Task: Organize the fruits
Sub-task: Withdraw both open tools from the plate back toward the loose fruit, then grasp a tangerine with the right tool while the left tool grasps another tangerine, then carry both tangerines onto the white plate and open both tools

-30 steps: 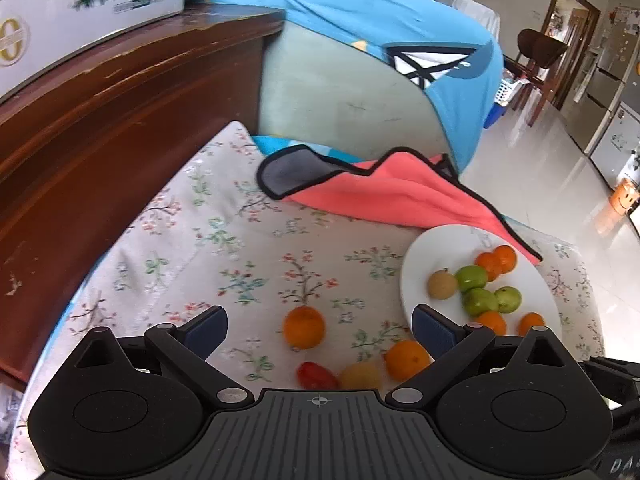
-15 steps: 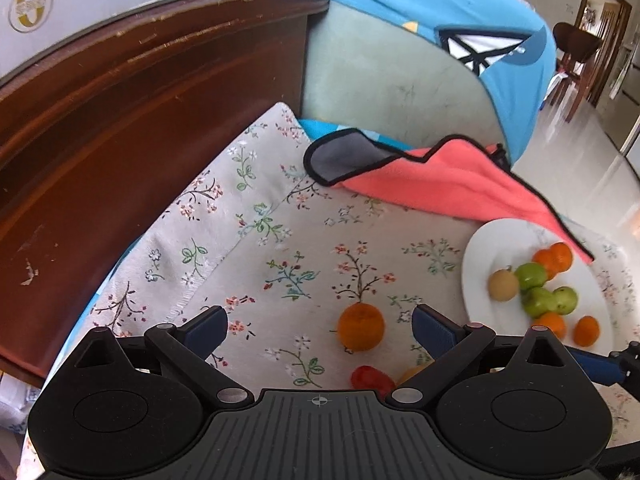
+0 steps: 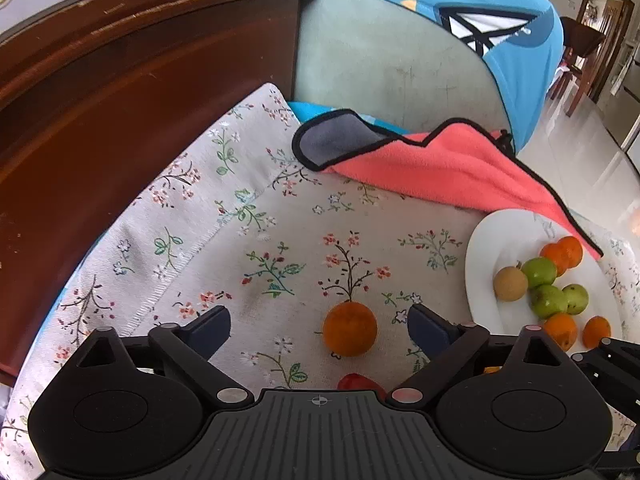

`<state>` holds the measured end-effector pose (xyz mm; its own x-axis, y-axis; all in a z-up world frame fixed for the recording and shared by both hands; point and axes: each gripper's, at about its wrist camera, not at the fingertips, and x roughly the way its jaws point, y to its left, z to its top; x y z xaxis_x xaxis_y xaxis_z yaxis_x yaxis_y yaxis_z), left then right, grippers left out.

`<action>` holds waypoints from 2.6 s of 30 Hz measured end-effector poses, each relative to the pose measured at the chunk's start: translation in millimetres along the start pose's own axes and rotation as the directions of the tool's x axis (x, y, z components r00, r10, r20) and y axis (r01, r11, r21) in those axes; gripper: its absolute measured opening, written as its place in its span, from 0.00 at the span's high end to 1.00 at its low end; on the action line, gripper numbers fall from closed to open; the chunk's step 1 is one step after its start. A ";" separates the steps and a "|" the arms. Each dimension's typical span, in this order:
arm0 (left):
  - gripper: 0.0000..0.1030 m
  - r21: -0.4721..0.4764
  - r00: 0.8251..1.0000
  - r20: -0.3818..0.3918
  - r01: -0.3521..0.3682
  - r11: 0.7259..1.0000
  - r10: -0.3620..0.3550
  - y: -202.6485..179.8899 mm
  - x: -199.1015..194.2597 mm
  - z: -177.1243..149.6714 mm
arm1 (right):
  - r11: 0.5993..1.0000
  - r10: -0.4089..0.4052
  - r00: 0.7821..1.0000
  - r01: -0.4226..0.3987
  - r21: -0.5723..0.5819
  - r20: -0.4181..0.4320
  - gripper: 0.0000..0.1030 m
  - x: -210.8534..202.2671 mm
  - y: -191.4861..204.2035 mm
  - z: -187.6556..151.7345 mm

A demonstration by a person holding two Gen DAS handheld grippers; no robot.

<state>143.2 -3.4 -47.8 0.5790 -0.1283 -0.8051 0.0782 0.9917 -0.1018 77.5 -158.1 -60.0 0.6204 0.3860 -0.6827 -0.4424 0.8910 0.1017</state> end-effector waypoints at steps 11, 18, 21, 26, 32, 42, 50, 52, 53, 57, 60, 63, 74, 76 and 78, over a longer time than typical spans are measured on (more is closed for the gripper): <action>0.41 0.048 1.000 -0.001 0.002 0.999 -0.002 -2.0 10.5 -5.2 | 0.996 -0.010 1.000 0.012 -0.089 0.013 0.65 8.8 8.6 0.6; 0.67 0.055 0.999 0.012 0.052 0.997 -0.053 -5.0 5.8 -4.6 | 0.986 -0.037 0.999 0.039 -0.164 0.019 0.70 9.3 16.6 -1.9; 0.68 0.053 0.998 0.016 0.054 0.997 -0.055 -4.8 3.4 -3.9 | 0.984 -0.040 0.999 0.043 -0.174 0.022 0.70 8.9 17.1 -1.8; 0.70 0.038 0.998 0.025 0.056 0.998 -0.057 1.4 -1.0 -2.4 | 0.986 -0.021 0.999 0.025 -0.165 0.030 0.70 3.3 18.8 0.6; 0.70 0.030 0.997 0.021 0.070 0.997 -0.071 7.9 -3.4 -6.5 | 0.989 -0.008 0.999 0.013 -0.149 0.037 0.70 -1.0 18.0 3.8; 0.69 0.073 0.998 0.029 0.050 0.996 -0.052 2.4 2.7 -13.3 | 0.995 -0.005 1.000 0.008 -0.099 0.026 0.70 -3.1 9.5 6.5; 0.73 0.079 0.996 0.070 0.046 0.996 -0.052 3.8 -4.5 -12.6 | 0.997 -0.008 0.999 0.011 -0.081 0.038 0.70 -5.6 6.2 6.3; 0.73 0.060 0.994 0.090 0.051 0.997 -0.056 5.2 -11.2 -8.8 | 0.998 -0.006 0.999 0.009 -0.065 0.045 0.70 -7.6 3.8 7.1; 0.73 0.046 0.993 0.095 0.059 0.997 -0.064 6.4 -13.4 -6.4 | 0.998 -0.005 0.999 0.008 -0.059 0.049 0.70 -8.5 2.3 7.5; 0.73 0.031 0.990 0.118 0.072 0.997 -0.076 2.7 -22.4 0.5 | 0.999 -0.008 0.998 0.011 -0.045 0.065 0.70 -14.9 -2.5 10.6; 0.73 0.046 0.986 0.139 0.087 0.995 -0.093 -6.7 -30.0 2.8 | 1.000 -0.017 0.997 0.019 -0.025 0.082 0.70 -21.9 -9.5 14.1; 0.73 0.052 0.981 0.150 0.118 0.992 -0.125 -16.3 -36.4 4.3 | 1.000 -0.031 0.994 0.031 0.005 0.103 0.70 -30.4 -19.8 18.4; 0.73 0.104 0.959 0.166 0.217 0.971 -0.232 -64.6 -51.5 2.0 | 0.987 -0.111 0.979 0.089 0.132 0.171 0.70 -69.0 -68.5 19.5; 0.73 0.113 0.956 0.162 0.230 0.967 -0.246 -72.7 -52.1 0.0 | 0.983 -0.127 0.975 0.100 0.155 0.181 0.70 -76.1 -78.1 19.4; 0.73 0.126 0.953 0.153 0.243 0.962 -0.261 -80.2 -51.9 -2.4 | 0.978 -0.141 0.972 0.107 0.181 0.187 0.70 -82.5 -87.6 18.3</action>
<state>104.9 -76.3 0.7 0.6554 -0.3820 -0.6515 0.3183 0.9220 -0.2203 76.9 -263.6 0.7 0.7869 0.2944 -0.5424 -0.2488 0.9556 0.1576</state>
